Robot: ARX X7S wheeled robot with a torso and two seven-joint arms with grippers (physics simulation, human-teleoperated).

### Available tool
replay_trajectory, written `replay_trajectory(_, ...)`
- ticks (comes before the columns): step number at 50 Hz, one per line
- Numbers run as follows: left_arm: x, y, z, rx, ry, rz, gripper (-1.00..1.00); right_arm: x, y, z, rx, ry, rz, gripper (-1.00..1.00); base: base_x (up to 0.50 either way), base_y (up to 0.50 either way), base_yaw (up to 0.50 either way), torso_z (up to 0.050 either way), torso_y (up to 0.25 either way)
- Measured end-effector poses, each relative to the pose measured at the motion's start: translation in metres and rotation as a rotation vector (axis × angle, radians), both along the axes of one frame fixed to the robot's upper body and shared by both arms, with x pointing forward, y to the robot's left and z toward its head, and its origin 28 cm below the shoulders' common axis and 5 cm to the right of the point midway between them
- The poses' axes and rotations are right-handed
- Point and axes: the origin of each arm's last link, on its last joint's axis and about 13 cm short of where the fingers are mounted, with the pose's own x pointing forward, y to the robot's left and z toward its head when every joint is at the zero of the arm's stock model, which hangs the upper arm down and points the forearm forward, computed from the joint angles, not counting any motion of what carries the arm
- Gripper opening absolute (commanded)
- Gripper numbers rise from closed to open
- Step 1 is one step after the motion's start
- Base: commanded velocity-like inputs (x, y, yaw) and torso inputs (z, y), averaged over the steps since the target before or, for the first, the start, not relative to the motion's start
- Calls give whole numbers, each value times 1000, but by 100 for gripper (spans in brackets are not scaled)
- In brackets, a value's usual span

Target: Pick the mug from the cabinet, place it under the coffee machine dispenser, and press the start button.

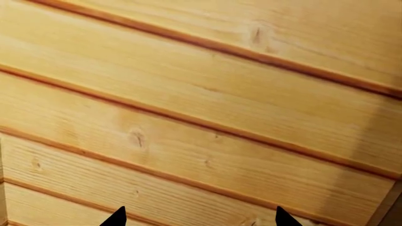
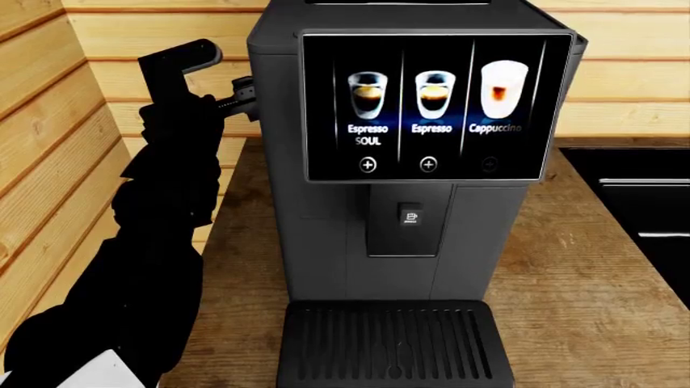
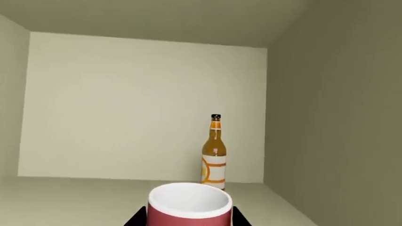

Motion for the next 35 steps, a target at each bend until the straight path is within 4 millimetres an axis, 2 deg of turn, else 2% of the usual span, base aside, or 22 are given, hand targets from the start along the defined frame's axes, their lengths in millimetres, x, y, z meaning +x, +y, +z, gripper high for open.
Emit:
replay_trajectory(16,0,0,0,-4,-4,-2,100,-3,-1,-1,43,19,113,-100,5,2,5,0,0)
replay_trajectory(35,0,1,0,-6,-4,-2,100,-39,14,14,2,-73,231,-100,0,0,0,0,0)
